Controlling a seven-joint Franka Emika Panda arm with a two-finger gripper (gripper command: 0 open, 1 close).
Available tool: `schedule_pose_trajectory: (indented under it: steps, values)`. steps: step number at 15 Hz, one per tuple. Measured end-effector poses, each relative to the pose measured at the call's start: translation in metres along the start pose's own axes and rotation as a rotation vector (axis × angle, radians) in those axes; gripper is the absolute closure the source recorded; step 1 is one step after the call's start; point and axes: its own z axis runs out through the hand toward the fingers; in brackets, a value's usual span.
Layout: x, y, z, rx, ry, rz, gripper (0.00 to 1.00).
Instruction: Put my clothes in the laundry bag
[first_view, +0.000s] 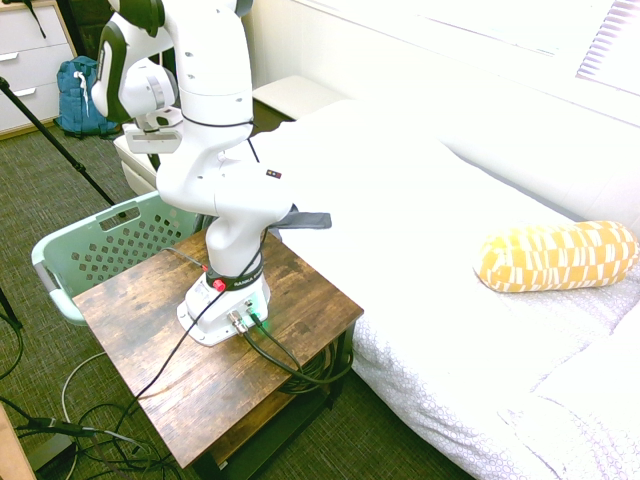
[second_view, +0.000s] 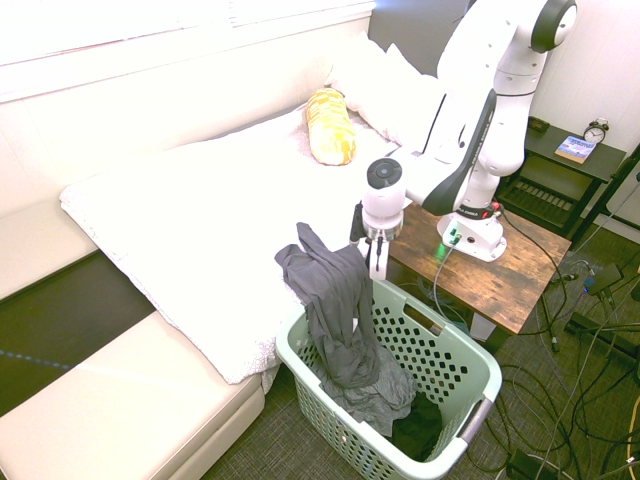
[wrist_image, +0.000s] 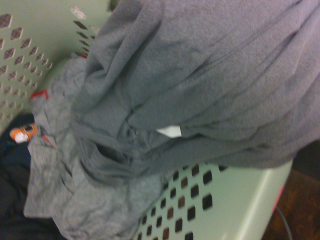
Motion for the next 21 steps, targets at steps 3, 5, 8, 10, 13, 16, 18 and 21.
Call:
schedule_pose_trajectory:
  steps: [3,5,8,10,13,16,18,21]
  values:
    - [0.084,-0.023,0.008,0.077,-0.109,0.153,0.00]
    - [0.146,-0.033,0.041,0.072,-0.180,0.259,0.00]
    - [0.258,-0.034,0.120,0.027,-0.298,0.380,0.00]
    - [0.300,-0.047,0.160,0.019,-0.378,0.418,0.00]
    - [0.310,-0.073,0.197,-0.042,-0.457,0.428,0.00]
    - [0.300,-0.072,0.234,-0.134,-0.486,0.424,0.00]
    - [0.290,-0.067,0.255,-0.173,-0.491,0.417,0.00]
    - [0.275,-0.066,0.272,-0.204,-0.496,0.393,1.00]
